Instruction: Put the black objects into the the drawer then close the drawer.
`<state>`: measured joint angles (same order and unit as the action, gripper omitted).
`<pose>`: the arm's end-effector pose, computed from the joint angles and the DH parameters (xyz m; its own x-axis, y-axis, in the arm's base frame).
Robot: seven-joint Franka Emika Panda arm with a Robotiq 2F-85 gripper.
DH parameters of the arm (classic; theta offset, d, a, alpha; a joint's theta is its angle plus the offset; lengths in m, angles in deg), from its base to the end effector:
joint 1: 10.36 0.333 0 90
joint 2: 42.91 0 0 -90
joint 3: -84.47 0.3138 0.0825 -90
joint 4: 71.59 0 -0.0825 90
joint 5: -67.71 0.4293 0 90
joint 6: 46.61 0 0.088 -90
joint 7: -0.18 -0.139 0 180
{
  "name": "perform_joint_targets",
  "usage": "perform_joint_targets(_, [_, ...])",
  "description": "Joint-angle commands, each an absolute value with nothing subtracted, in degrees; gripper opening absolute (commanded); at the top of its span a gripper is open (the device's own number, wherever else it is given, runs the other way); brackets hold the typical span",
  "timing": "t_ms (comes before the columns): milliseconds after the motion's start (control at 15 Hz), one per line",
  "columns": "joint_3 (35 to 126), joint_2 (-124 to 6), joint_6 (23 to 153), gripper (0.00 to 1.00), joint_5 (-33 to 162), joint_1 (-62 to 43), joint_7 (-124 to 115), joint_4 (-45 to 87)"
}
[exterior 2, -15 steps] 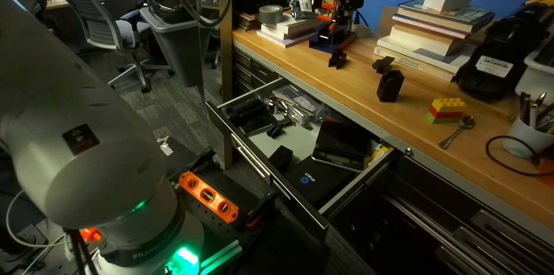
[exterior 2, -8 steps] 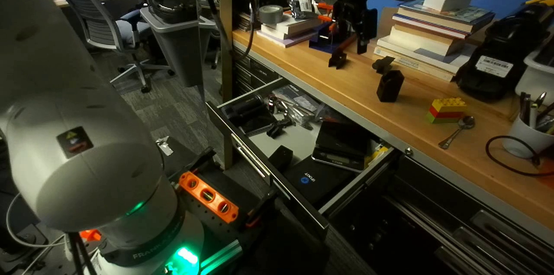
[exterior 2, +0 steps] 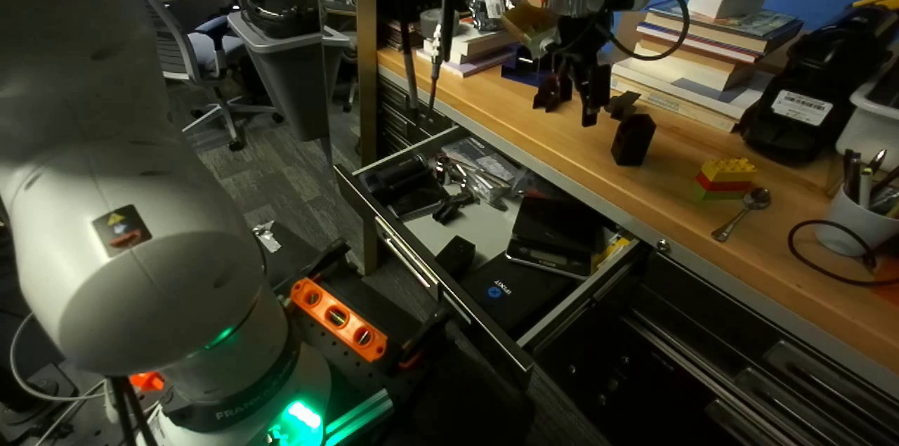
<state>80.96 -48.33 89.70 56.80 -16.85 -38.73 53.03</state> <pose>0.5864 -0.1097 0.2966 0.7423 -0.6478 0.1713 -0.6637 -0.7459 0.0553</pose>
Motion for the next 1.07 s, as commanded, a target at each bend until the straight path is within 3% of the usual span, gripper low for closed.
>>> perform_joint_targets(0, [79.4, -52.3, 92.1, 1.0, 56.4, -15.2, -41.4, 49.0])
perform_joint_targets(1000, [72.7, -63.8, 97.2, 1.0, 57.8, -14.2, -45.8, 39.5])
